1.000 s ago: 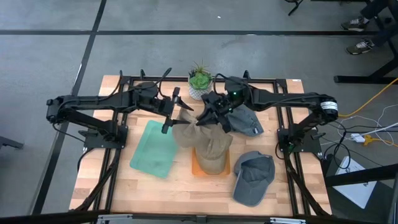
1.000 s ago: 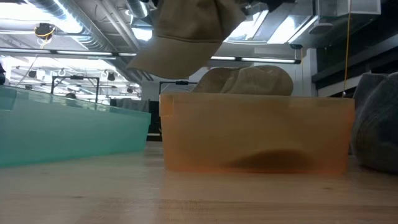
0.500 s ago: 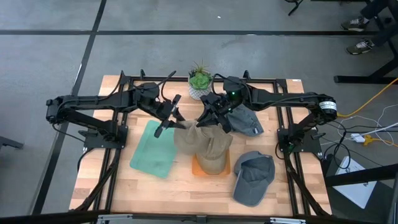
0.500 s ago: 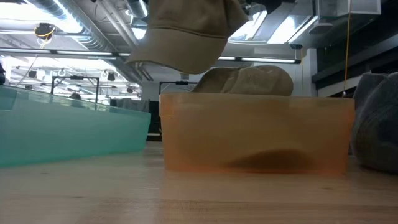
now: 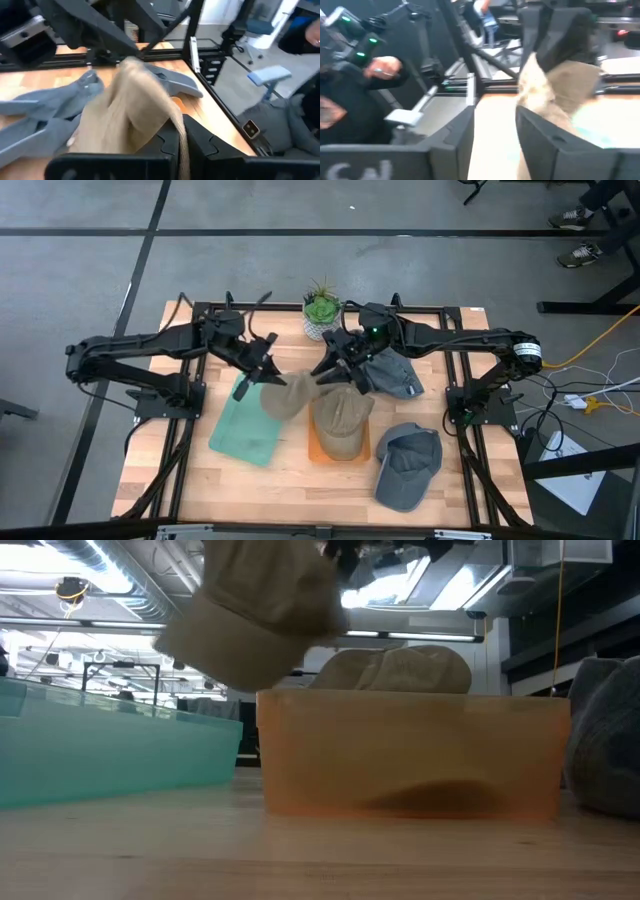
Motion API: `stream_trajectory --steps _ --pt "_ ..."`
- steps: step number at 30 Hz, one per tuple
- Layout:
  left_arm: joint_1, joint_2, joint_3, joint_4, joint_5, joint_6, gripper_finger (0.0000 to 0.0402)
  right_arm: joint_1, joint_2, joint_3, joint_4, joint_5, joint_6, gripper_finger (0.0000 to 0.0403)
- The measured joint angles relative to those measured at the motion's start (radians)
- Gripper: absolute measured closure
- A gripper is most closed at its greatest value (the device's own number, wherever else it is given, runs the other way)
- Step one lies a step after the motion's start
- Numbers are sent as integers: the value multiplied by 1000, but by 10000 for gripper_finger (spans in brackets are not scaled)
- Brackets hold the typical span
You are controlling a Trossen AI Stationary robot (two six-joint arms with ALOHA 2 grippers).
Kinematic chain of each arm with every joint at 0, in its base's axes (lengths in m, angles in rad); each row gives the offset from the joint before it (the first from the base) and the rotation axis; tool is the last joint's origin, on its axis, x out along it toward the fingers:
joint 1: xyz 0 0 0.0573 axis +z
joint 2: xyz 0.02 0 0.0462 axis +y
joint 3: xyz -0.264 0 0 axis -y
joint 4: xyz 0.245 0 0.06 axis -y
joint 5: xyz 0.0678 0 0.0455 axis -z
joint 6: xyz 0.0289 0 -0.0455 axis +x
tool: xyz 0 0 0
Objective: Pick & Place hat
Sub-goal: Put the brown cap into the orange bin
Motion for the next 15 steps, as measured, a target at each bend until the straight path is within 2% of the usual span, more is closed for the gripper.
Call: stream_trajectory --steps 4,9,15 --pt "7 -64 0 -14 -48 -35 396 -1 0 0 0 103 -82 231" --pt "6 -122 0 -15 -48 -37 397 -1 0 0 1 243 -169 222" --pt "6 -144 0 -15 -39 -36 395 -1 0 0 32 267 -196 221"
